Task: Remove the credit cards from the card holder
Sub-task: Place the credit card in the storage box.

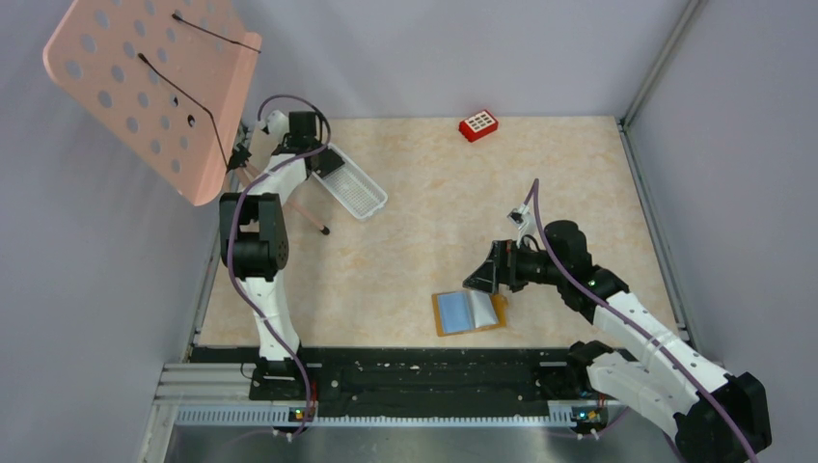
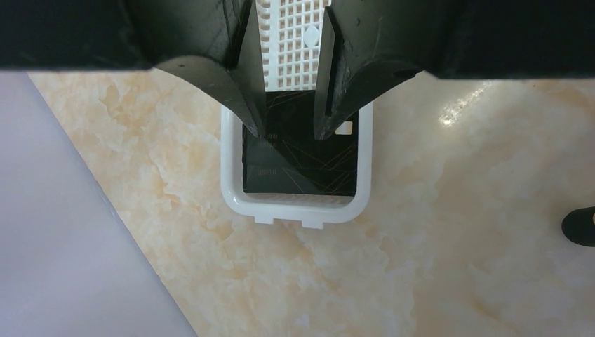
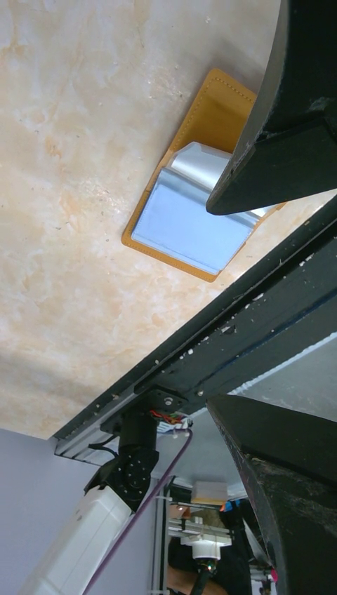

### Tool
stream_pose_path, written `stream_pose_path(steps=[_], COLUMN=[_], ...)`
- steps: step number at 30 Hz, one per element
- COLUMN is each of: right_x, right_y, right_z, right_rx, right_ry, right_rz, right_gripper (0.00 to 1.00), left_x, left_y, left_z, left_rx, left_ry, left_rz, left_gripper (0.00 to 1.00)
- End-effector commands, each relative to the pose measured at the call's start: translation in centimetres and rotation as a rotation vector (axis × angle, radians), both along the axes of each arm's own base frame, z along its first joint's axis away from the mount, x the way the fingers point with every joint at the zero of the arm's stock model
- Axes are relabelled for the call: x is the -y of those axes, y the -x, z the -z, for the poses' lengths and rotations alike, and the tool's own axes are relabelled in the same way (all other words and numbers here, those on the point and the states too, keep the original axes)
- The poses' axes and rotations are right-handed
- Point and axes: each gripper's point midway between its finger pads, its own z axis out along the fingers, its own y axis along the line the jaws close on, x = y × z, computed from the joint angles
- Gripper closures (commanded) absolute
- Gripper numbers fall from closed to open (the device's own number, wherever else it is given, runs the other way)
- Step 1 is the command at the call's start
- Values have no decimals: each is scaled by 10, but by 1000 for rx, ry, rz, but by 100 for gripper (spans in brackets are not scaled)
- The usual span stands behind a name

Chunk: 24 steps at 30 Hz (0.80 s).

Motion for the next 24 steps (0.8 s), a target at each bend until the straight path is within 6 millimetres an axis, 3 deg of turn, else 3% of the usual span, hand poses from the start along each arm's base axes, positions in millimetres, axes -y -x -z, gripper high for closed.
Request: stream_pose_path(steps=[1, 8, 10, 18, 24], right_x=[-3, -3, -3, -1, -1], right_y=[-9, -8, -8, -7, -7], right_z=[-22, -21, -23, -29, -31], right_rx=[76, 73, 74, 89, 92], right_ry=[-28, -27, -30, -30, -32], right_rz=[-7, -7, -9, -5, -3], right_gripper=[1, 1, 1, 1, 1], left_x=[12, 71, 78, 81, 68], left_y=[-10, 6, 11, 14, 13], left_z=[-26, -15, -8, 21, 41], left_rx=[56, 33, 2, -68, -157], left_ry=[6, 67, 50, 40, -20], left_rz=[82, 336, 352, 365, 340], left_gripper=[63, 71, 72, 77, 79])
